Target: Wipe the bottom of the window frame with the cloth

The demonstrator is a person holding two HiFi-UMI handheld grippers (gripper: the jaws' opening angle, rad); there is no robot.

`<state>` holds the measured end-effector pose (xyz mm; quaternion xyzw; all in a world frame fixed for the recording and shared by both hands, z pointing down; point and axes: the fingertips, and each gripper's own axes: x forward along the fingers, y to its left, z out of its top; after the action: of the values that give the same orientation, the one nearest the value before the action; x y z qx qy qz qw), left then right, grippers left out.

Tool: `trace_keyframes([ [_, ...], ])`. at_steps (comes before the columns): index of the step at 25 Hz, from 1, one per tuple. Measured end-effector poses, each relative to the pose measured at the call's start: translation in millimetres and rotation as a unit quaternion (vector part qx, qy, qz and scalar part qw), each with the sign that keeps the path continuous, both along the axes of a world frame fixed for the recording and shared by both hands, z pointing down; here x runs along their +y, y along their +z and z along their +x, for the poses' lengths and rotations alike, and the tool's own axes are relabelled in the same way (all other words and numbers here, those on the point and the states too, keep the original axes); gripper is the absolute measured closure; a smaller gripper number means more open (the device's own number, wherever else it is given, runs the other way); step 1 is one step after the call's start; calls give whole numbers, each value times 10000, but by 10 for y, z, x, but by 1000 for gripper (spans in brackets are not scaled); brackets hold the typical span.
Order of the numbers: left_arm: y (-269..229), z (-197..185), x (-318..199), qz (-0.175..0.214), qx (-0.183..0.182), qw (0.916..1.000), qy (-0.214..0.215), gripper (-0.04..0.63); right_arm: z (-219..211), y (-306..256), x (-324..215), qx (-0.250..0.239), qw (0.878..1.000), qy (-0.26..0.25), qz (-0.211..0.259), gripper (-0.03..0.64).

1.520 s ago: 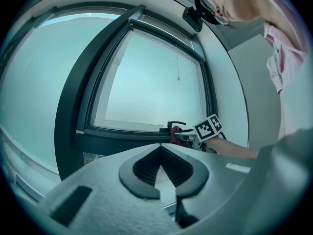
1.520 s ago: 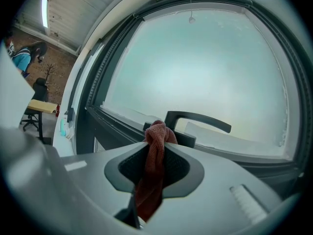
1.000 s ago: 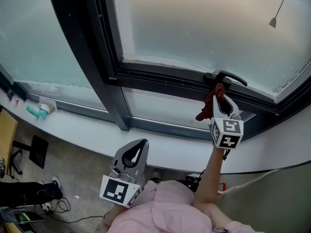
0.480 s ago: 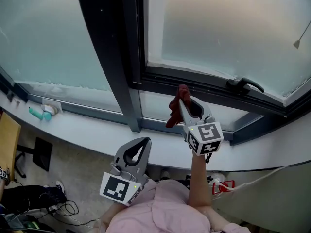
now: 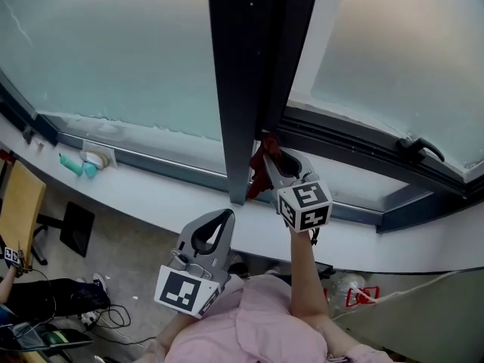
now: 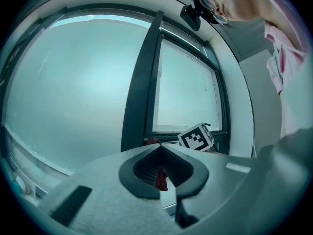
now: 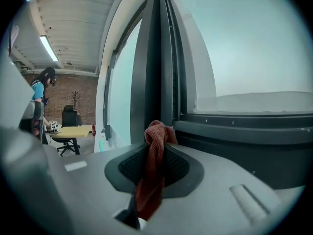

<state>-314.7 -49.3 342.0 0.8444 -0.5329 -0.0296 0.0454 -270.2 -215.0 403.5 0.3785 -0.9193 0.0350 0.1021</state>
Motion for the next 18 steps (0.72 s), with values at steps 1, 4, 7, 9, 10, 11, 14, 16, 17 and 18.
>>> trace_keyframes([
  [1,0,-73,-4,5,6,10000,-49,597,-37,8,-34,-23,10000,32,-15,541],
  [4,36,-256,-28,-60,-72,9998,-151,598,-126,15,-148,-84,9999,128,-24,541],
  [7,75,-370,-69,-134,-134,9996,-194,597,-184,53,-263,-39,9997,237,-11,541],
  [9,75,-432,-104,-140,-116,9996,-235,597,-201,74,-328,-61,9995,322,-22,541],
  [10,77,-462,-120,-142,-110,9995,-258,597,-204,77,-355,-65,9994,352,-15,541],
  [11,79,-489,-138,-145,-107,9994,-281,598,-206,77,-377,-47,9993,366,5,541],
  [14,89,-542,-195,-158,-96,9993,-316,598,-217,74,-401,50,9993,350,75,543],
  [16,95,-544,-230,-168,-78,9994,-297,598,-228,76,-403,107,9993,330,112,545],
  [17,92,-535,-241,-169,-74,9995,-274,598,-231,77,-402,145,9993,325,135,545],
  [18,87,-522,-248,-167,-78,9995,-247,597,-230,77,-400,189,9991,332,163,545],
])
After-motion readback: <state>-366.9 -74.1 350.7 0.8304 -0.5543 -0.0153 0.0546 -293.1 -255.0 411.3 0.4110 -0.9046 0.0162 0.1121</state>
